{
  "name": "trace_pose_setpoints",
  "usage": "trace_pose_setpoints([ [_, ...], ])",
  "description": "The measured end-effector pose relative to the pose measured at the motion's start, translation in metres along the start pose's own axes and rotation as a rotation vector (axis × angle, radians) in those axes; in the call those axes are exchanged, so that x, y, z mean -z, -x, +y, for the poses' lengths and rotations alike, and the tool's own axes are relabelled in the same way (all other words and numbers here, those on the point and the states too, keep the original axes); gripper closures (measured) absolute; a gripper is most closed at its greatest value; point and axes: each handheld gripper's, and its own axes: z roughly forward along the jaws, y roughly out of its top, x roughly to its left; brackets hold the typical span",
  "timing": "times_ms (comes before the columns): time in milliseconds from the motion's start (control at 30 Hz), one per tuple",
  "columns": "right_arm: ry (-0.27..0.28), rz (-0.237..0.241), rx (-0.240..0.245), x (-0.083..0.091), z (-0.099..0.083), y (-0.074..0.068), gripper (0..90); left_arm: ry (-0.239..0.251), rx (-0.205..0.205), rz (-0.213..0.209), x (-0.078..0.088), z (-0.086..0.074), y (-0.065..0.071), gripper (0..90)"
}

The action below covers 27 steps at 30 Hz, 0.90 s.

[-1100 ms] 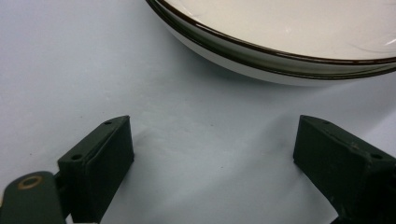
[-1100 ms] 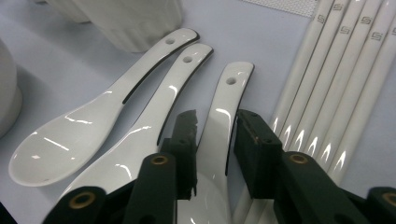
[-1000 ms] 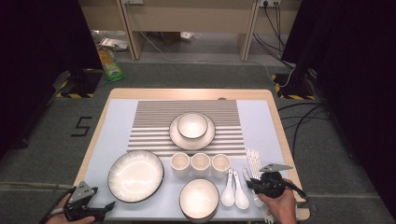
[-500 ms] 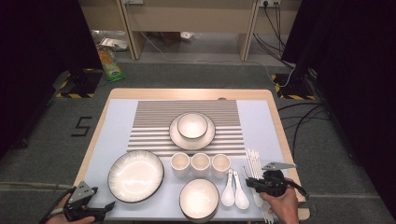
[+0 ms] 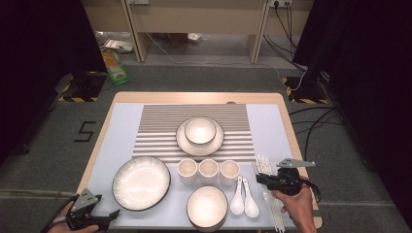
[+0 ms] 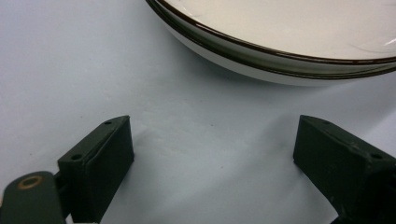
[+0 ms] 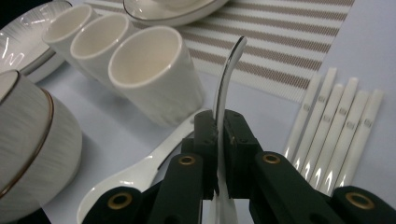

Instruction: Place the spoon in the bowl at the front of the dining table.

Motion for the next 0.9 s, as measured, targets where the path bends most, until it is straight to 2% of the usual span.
trace_pose_setpoints([
  [367, 0.053, 0.009, 0.012, -0.003, 0.033, -0.001, 85.0, 0.004, 0.003, -0.001, 0.0, 0.0, 0.0, 10.8],
  [900, 0.053, 0.006, 0.026, -0.026, 0.076, -0.007, 85.0, 0.004, 0.005, 0.0, 0.0, 0.0, 0.0, 10.8],
])
